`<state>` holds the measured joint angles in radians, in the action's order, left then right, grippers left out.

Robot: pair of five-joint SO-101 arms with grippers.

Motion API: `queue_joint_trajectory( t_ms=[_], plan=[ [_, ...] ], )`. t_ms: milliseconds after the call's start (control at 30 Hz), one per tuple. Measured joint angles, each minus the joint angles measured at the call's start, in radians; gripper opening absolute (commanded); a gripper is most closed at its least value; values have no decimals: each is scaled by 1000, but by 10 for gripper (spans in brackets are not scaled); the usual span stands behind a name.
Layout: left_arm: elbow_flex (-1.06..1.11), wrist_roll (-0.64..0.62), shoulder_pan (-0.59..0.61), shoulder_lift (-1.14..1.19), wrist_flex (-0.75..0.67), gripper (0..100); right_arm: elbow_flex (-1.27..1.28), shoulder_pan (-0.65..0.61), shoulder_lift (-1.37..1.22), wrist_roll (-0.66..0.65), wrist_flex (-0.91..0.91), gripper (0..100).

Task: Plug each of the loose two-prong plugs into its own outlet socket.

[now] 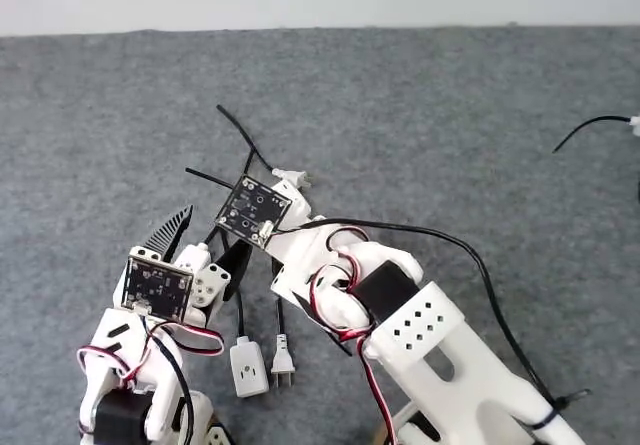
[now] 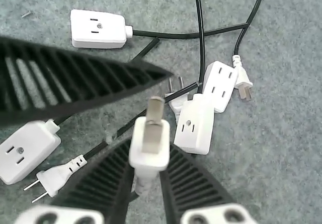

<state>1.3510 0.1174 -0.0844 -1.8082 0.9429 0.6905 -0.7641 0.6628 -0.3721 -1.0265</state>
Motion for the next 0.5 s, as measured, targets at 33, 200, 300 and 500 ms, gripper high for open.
queue_joint_trajectory(
  t_ms=[33, 200, 300, 500],
  plan=[
    [0, 0, -6, 0, 0, 280, 0, 0, 0, -5, 0, 8],
    [-15, 3, -101, 0, 54, 280, 15, 5, 0, -38, 8, 8],
    [-23, 20, -126, 0, 68, 280, 17, 6, 0, -41, 9, 8],
    [-26, 23, -130, 0, 68, 280, 17, 6, 0, -44, 9, 8]
  ],
)
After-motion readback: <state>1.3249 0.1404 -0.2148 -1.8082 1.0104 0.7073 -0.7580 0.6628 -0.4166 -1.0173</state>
